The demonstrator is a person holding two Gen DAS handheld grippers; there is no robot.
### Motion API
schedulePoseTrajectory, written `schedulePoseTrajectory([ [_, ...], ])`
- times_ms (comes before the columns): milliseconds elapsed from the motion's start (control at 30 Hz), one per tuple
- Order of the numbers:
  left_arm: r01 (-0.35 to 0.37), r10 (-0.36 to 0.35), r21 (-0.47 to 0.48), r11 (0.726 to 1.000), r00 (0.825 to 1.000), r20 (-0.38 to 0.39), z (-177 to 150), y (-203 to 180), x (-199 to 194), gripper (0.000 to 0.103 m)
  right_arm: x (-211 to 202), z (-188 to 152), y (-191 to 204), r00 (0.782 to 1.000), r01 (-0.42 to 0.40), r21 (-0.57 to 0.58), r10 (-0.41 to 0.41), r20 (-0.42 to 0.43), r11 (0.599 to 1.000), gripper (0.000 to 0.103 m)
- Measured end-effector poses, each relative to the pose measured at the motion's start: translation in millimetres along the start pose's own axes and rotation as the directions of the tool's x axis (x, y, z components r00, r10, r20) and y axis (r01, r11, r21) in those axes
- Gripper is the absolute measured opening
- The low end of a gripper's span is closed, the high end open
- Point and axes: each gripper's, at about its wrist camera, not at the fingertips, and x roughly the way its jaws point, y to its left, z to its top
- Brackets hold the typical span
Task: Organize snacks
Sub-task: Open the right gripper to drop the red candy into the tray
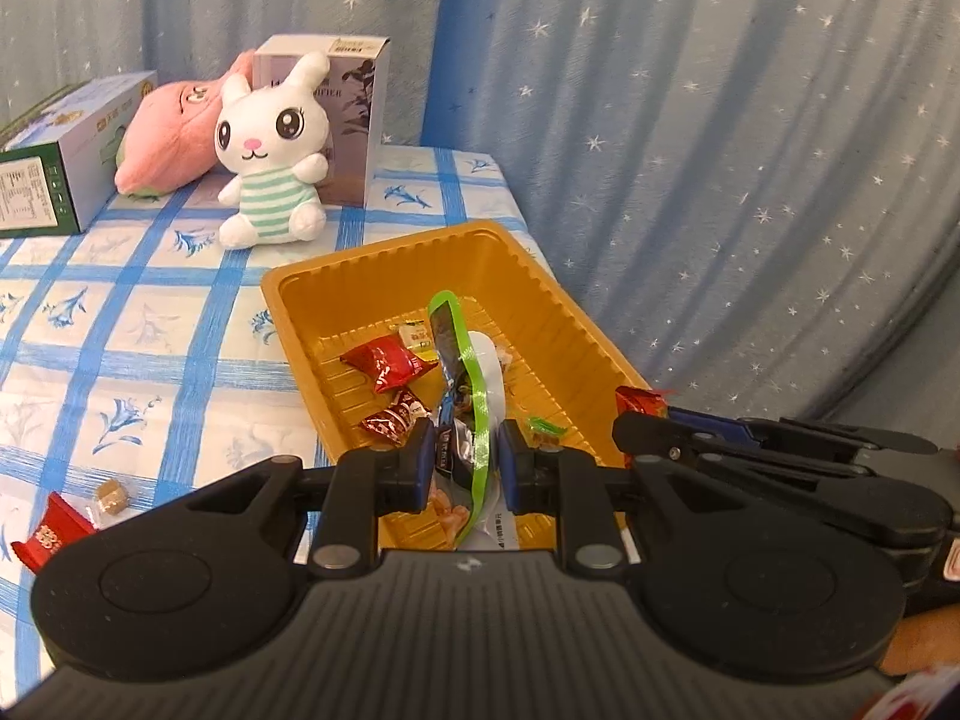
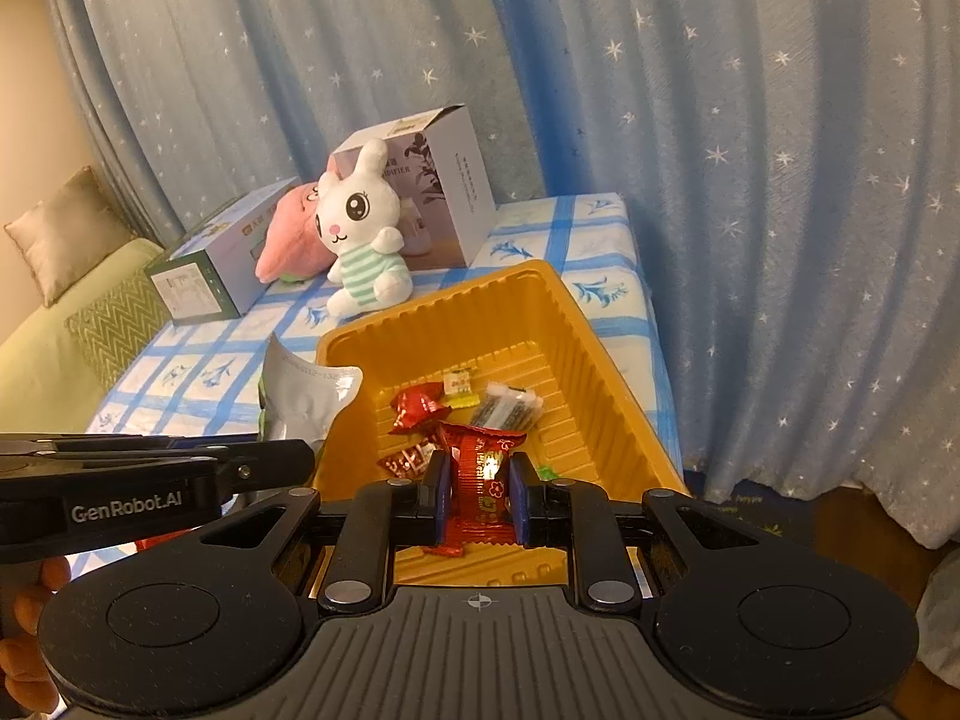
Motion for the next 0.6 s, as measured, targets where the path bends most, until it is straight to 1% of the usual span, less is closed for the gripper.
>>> schedulePoseTrajectory([
  [300, -0.045, 0.042, -0.034, 0.998, 0.997, -0.066, -0.1, 4.3, 34.8, 0.02, 22.6, 3.4, -9.1, 0.999, 0.008, 0.005, -0.008, -0.033, 1.0, 0.021],
  [467, -0.078, 0.072, -0.052, 0.996, 0.992, -0.108, -0.3, 7.5, 53.9, 0.02, 32.0, 3.9, -13.9, 0.999, 0.013, 0.011, -0.013, -0.05, 1.0, 0.021],
  [600, -0.111, 0.101, -0.06, 0.992, 0.984, -0.148, -0.8, 8.2, 68.2, 0.02, 37.3, 3.9, -17.6, 0.998, 0.011, 0.02, -0.01, -0.062, 1.0, 0.021],
])
